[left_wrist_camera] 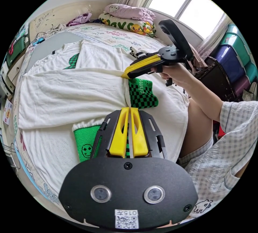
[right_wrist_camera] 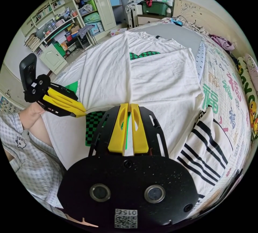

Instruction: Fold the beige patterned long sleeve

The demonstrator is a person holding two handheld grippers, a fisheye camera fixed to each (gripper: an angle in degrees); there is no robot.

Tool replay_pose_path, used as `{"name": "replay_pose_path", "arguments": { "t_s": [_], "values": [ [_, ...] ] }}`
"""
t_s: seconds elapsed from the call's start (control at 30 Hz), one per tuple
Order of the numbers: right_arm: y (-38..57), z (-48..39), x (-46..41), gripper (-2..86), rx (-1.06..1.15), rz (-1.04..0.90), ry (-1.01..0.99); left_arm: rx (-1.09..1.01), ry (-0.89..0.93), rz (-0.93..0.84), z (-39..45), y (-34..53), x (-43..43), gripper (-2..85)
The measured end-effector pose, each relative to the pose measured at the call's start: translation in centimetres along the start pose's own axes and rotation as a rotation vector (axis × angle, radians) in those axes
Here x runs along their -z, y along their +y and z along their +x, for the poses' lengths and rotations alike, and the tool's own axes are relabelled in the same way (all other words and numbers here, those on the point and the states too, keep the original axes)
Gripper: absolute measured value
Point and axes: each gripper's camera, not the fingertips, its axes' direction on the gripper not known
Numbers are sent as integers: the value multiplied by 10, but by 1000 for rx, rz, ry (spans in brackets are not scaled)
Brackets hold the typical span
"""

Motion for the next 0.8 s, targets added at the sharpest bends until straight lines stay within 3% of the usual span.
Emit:
{"name": "replay_pose_path", "arguments": {
  "t_s": [0.4, 0.53, 0.6, 0.67, 0.8],
  "values": [
    [-8, -12, 10, 26, -8, 17, -38, 28, 68, 20, -43, -11, 12, 4],
    [-2, 12, 37, 66, -56, 71, -112, 74, 279, 100, -90, -3, 49, 34],
    [9, 35, 62, 76, -123, 127, -121, 97, 244, 130, -116, 3, 81, 56],
    [19, 60, 88, 75, -201, 203, -110, 184, 54, 165, -160, 3, 127, 66],
    [-12, 112, 124, 80, -292, 276, 29, 273, -94, 207, -235, -28, 175, 84]
  ]
}}
